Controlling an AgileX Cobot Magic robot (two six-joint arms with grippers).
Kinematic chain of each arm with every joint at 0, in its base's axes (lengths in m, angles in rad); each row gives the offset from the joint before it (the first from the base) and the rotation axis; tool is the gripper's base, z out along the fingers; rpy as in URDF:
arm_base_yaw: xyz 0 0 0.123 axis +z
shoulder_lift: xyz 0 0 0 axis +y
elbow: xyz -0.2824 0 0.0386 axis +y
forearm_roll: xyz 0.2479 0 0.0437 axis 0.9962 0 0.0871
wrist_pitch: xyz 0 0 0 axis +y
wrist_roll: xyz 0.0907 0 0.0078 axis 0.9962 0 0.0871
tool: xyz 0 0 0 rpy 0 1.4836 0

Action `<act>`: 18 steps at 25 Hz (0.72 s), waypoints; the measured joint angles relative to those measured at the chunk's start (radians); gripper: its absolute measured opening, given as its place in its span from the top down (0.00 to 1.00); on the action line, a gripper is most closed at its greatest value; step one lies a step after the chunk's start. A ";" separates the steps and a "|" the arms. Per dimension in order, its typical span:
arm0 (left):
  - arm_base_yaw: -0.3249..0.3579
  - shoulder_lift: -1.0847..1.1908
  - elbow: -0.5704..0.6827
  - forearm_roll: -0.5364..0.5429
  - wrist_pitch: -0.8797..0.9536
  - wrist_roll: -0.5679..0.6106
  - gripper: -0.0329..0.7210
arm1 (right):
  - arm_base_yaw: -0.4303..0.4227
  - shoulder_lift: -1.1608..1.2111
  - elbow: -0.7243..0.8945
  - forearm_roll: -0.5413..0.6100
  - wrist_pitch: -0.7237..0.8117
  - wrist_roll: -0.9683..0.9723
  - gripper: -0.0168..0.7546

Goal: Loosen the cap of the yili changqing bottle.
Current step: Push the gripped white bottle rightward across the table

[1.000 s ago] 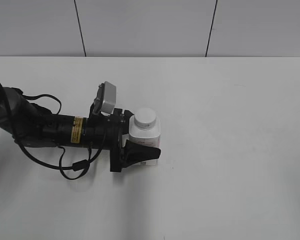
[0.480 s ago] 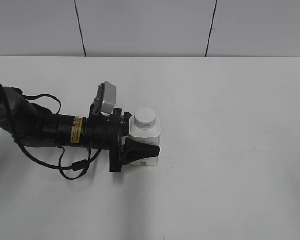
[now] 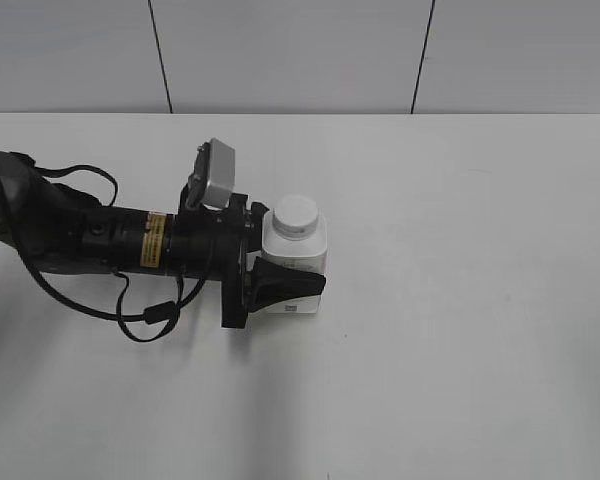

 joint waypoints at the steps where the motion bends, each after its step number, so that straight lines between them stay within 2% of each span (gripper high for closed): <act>1: 0.000 -0.004 0.000 -0.002 -0.001 0.000 0.38 | 0.000 0.000 0.000 0.000 0.000 0.000 0.24; 11: -0.003 0.022 0.000 -0.060 0.004 0.006 0.38 | 0.000 0.000 0.000 0.000 0.000 0.000 0.24; 18: -0.046 0.065 0.000 -0.081 0.006 0.029 0.38 | 0.000 0.000 0.000 0.000 0.000 0.000 0.24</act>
